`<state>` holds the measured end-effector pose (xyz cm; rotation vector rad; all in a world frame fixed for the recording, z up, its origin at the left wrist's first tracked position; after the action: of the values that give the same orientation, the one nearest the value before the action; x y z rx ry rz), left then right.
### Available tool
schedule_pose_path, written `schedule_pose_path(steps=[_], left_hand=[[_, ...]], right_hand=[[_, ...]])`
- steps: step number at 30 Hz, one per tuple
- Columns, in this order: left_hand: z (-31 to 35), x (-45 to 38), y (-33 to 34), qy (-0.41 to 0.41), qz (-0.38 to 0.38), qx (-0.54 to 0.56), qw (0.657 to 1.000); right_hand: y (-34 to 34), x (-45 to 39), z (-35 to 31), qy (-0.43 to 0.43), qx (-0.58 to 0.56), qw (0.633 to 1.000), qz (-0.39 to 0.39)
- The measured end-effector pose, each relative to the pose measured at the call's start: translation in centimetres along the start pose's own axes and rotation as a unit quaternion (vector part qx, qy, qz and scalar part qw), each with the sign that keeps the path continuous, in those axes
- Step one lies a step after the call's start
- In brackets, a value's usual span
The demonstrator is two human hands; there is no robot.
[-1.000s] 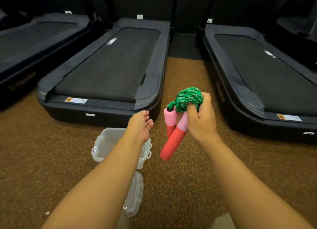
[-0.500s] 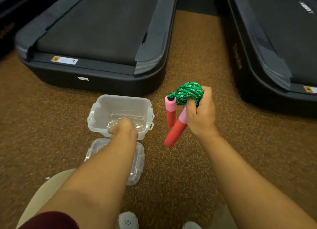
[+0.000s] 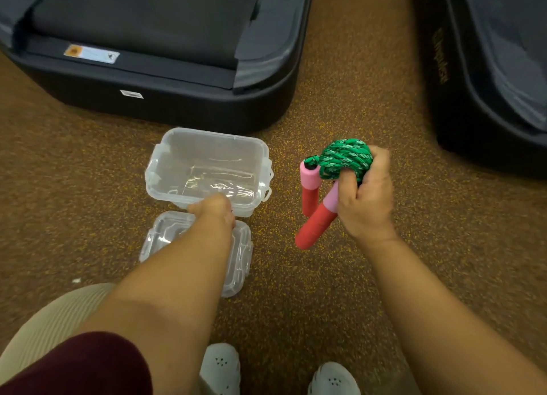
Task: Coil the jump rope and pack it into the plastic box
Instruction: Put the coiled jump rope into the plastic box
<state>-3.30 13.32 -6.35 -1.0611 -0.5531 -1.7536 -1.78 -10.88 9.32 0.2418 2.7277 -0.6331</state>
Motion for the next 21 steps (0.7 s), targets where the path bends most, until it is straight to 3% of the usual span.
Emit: schedule_pose_path(steps=[1,3,5,9,16,21], left_hand=[[-0.3,-0.8,0.1,-0.007,0.018,0.056,0.998],[0.2,0.6,0.3,0.119,0.045,-0.170,0.977],[-0.2,0.8,0.8,0.192,-0.010,-0.258,0.947],[-0.1,2.1,1.7,0.257,-0.128,-0.336,0.897],[-2.1,4.0,3.0,0.212,-0.305,-0.491,0.788],[-5.3,3.7,2.4,0.156,-0.338,-0.557,0.742]], right_hand=[[0.1,0.0,0.1,0.001,-0.004,1.000,-0.004],[0.2,0.1,0.1,-0.003,-0.005,1.000,-0.010],[0.2,0.2,0.1,-0.009,-0.003,1.000,-0.012],[-0.6,0.3,-0.2,-0.009,-0.017,1.000,-0.010],[-2.4,0.5,-0.2,-0.026,-0.008,1.000,-0.006],[-2.7,2.0,1.5,0.010,0.026,0.998,-0.048]])
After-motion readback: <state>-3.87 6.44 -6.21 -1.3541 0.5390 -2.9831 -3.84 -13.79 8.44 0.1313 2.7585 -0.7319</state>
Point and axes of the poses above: each hand's wrist, its own x-axis away from the middle knuckle, its own y-axis out of the palm, z = x × y, the point moved 3 cm from there along -x, towards the middle knuckle, and after that the axes turned 3 degrees about -x, right-handed, at the moved point
